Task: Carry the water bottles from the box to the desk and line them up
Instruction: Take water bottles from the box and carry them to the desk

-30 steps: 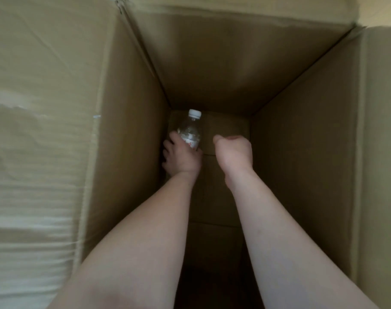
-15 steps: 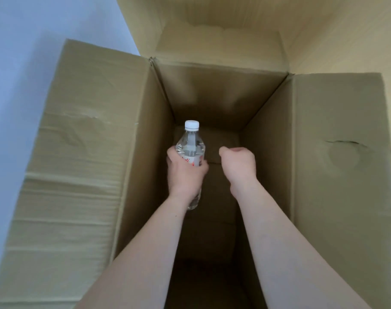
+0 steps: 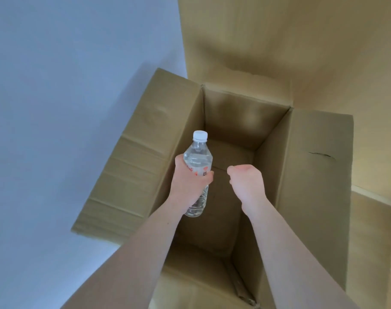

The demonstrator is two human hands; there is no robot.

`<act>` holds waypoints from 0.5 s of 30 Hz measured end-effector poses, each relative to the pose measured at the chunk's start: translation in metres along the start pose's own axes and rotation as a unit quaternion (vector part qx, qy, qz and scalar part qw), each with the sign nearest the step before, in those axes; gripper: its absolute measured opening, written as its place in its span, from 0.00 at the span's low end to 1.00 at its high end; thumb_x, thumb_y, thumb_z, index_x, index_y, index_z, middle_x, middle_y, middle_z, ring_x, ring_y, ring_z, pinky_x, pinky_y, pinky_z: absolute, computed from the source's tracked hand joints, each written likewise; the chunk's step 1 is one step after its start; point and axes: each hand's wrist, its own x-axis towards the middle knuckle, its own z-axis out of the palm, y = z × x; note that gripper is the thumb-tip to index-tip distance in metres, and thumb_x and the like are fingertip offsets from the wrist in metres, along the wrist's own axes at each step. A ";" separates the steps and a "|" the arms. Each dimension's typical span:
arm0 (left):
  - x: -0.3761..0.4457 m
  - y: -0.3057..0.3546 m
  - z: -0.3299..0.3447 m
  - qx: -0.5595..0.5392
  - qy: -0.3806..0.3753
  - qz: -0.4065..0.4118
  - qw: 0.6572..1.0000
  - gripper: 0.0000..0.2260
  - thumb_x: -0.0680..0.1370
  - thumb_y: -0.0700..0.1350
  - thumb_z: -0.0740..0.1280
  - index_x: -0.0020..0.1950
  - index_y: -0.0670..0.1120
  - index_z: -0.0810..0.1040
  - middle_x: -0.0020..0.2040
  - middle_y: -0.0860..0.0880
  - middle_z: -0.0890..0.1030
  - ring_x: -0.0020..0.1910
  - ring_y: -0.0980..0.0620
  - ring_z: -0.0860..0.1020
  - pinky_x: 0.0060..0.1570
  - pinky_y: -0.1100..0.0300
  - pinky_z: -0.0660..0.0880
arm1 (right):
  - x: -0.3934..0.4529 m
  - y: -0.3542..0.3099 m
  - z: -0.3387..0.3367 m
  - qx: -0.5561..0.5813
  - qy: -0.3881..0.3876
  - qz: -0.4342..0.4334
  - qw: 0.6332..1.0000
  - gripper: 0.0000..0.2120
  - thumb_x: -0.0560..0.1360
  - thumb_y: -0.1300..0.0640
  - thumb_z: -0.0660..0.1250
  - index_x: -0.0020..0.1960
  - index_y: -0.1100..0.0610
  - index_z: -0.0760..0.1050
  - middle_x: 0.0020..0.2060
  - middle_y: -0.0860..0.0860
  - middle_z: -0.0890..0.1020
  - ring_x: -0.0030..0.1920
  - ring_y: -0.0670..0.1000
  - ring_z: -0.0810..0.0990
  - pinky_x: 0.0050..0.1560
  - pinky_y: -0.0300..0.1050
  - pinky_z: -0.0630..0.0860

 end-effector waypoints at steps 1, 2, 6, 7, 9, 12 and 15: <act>-0.010 0.002 -0.003 0.001 0.010 -0.003 1.000 0.32 0.72 0.47 0.79 0.66 0.57 0.62 0.54 0.55 0.75 0.52 0.52 0.80 0.50 0.62 0.77 | -0.007 -0.002 -0.002 -0.009 -0.008 -0.011 1.000 0.09 0.80 0.54 0.67 0.42 0.52 0.76 0.39 0.51 0.80 0.40 0.51 0.80 0.36 0.40 0.75; -0.021 0.003 -0.007 -0.002 0.021 -0.007 1.000 0.32 0.72 0.48 0.80 0.66 0.57 0.62 0.54 0.56 0.75 0.52 0.52 0.80 0.52 0.60 0.77 | -0.015 -0.003 -0.005 -0.018 -0.018 -0.024 0.999 0.09 0.80 0.54 0.67 0.41 0.52 0.75 0.39 0.52 0.80 0.40 0.51 0.80 0.37 0.40 0.76; -0.067 0.009 -0.026 -0.048 0.068 -0.026 0.996 0.30 0.70 0.50 0.80 0.64 0.55 0.65 0.53 0.54 0.78 0.50 0.54 0.81 0.45 0.62 0.76 | -0.050 -0.006 -0.014 -0.037 -0.079 -0.070 0.994 0.10 0.80 0.56 0.66 0.40 0.53 0.74 0.39 0.52 0.79 0.41 0.51 0.80 0.42 0.46 0.78; -0.079 0.010 -0.032 -0.063 0.079 -0.027 0.995 0.29 0.70 0.50 0.80 0.63 0.55 0.65 0.52 0.54 0.78 0.49 0.55 0.81 0.43 0.63 0.75 | -0.060 -0.006 -0.016 -0.046 -0.099 -0.078 0.991 0.10 0.79 0.57 0.66 0.39 0.54 0.74 0.39 0.53 0.79 0.42 0.52 0.79 0.43 0.49 0.78; -0.101 0.014 -0.044 -0.086 0.101 -0.026 0.991 0.29 0.69 0.51 0.80 0.62 0.55 0.66 0.51 0.55 0.79 0.49 0.57 0.81 0.42 0.63 0.74 | -0.080 -0.008 -0.017 -0.044 -0.124 -0.081 0.988 0.08 0.78 0.57 0.66 0.40 0.55 0.74 0.41 0.54 0.79 0.43 0.53 0.80 0.45 0.51 0.78; -0.131 0.018 -0.063 -0.113 0.141 -0.028 0.983 0.29 0.69 0.52 0.80 0.62 0.56 0.66 0.50 0.56 0.79 0.47 0.58 0.82 0.38 0.64 0.75 | -0.114 -0.008 -0.018 -0.055 -0.156 -0.092 0.982 0.06 0.78 0.58 0.66 0.43 0.58 0.76 0.45 0.60 0.81 0.51 0.58 0.83 0.53 0.54 0.81; -0.163 0.013 -0.081 -0.138 0.186 -0.031 0.972 0.28 0.67 0.53 0.79 0.61 0.57 0.67 0.49 0.57 0.80 0.46 0.59 0.82 0.41 0.61 0.78 | -0.146 -0.006 -0.015 -0.091 -0.191 -0.118 0.970 0.12 0.76 0.60 0.65 0.54 0.68 0.77 0.56 0.66 0.80 0.59 0.64 0.80 0.62 0.66 0.78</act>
